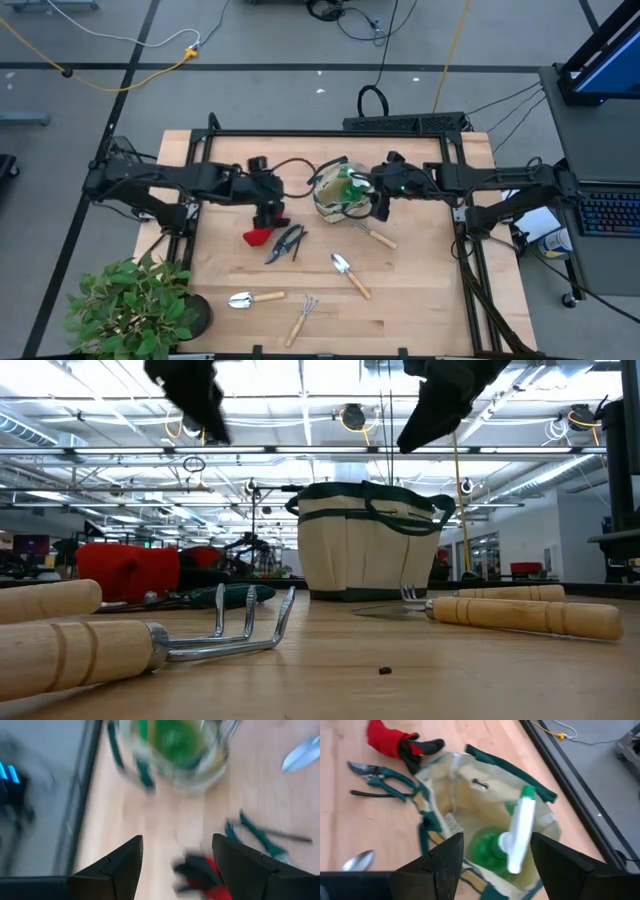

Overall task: Pick & Place Garden tools in Gardening bag
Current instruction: Put the red gloves into the gardening bag

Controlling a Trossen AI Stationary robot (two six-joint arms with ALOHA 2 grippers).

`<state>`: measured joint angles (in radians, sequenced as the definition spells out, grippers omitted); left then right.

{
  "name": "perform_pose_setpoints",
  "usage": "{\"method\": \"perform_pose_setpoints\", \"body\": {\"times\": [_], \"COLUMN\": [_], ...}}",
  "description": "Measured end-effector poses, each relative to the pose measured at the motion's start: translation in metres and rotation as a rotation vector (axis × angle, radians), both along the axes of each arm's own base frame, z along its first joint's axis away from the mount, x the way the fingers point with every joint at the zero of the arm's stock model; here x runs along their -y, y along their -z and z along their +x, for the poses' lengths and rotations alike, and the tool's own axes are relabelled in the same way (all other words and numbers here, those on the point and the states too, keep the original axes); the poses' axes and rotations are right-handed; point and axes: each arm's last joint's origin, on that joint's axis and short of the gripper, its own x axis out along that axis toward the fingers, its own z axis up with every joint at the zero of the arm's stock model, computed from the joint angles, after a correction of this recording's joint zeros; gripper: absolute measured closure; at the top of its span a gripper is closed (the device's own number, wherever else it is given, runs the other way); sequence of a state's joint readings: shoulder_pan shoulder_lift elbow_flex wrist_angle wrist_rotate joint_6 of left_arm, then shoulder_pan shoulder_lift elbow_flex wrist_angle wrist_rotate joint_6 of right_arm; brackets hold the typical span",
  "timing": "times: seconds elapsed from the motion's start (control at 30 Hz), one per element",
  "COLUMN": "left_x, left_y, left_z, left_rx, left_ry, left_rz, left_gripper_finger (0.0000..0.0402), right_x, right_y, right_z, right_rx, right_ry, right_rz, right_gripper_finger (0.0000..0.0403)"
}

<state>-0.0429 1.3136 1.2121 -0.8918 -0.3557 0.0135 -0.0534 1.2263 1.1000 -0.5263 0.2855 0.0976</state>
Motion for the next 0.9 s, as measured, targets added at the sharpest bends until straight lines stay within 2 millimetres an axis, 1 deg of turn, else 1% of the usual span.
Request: {"method": "perform_pose_setpoints", "body": {"times": [0.1,0.17,0.33,0.43,0.5,0.6,0.7,0.83,0.9], "left_x": [-0.001,0.000,0.007,0.009,0.008,0.008,0.007,0.007,0.005], "left_y": [0.019,0.038,0.083,0.108,0.121,0.132,0.137,0.137,0.132], "left_z": [-0.006,-0.010,-0.024,-0.034,-0.039,-0.043,-0.040,-0.039,-0.040], "left_rx": [-0.071,-0.138,-0.263,-0.310,-0.318,-0.300,-0.238,-0.222,-0.207], "left_ry": [-0.101,-0.111,-0.068,-0.117,-0.162,-0.206,-0.212,-0.212,-0.211], "left_rz": [-0.059,-0.105,-0.221,-0.244,-0.253,-0.266,-0.282,-0.284,-0.287], "left_gripper_finger": [0.0158,0.0158,0.0158,0.0158,0.0158,0.0158,0.0158,0.0158,0.0158], "right_x": [-0.005,-0.008,-0.012,-0.012,-0.012,-0.012,-0.012,-0.012,-0.012], "right_y": [0.000,0.000,0.000,0.000,0.000,0.001,0.004,0.008,0.011], "right_z": [0.000,0.001,0.001,0.004,0.007,0.013,0.017,0.023,0.025], "right_rx": [0.001,0.001,0.007,0.019,0.035,0.061,0.055,0.049,0.043], "right_ry": [-0.015,-0.026,-0.041,-0.043,-0.044,-0.054,-0.064,-0.069,-0.070], "right_rz": [0.005,0.005,0.004,0.004,0.004,-0.010,-0.021,-0.025,-0.026], "right_gripper_finger": [0.0180,0.0180,0.0179,0.0179,0.0179,0.0180,0.0182,0.0184,0.0185]}}
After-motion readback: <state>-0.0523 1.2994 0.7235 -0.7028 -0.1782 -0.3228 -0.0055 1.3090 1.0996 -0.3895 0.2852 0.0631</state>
